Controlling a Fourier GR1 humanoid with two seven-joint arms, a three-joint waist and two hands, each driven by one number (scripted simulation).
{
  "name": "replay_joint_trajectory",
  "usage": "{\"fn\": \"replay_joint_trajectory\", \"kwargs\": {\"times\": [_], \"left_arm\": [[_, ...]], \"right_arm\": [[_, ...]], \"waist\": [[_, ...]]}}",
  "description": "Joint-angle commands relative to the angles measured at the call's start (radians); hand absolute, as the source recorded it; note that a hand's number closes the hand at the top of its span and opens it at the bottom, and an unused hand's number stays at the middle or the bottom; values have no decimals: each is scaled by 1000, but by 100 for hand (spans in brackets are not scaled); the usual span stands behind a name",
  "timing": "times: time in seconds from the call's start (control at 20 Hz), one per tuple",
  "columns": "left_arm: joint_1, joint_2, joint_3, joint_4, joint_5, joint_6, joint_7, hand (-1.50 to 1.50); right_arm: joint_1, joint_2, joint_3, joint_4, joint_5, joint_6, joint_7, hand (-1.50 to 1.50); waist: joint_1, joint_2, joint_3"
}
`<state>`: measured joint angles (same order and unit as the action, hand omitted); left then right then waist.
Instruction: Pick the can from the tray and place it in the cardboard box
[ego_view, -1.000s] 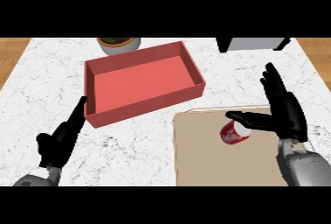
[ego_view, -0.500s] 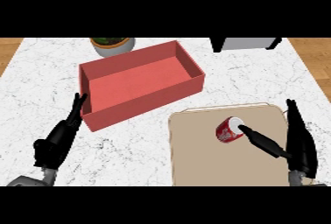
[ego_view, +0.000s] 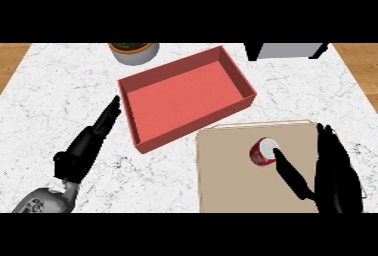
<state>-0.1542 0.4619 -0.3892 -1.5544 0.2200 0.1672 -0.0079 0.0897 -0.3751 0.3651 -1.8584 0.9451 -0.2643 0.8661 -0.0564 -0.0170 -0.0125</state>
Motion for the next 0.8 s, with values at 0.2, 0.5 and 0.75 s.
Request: {"fn": "replay_joint_trajectory", "kwargs": {"times": [0.2,0.5,0.75], "left_arm": [[-59,-41,-25,30,-22,-24,9,0],[-87,-63,-10,31,-30,-32,32,0],[-48,-98,-21,20,-49,-34,12,0]], "right_arm": [[-90,153,130,-318,44,432,471,-150],[-182,287,70,-289,63,515,552,-150],[-207,371,110,-135,136,431,510,-150]], "waist": [[45,14,7],[59,17,10],[66,16,12]]}}
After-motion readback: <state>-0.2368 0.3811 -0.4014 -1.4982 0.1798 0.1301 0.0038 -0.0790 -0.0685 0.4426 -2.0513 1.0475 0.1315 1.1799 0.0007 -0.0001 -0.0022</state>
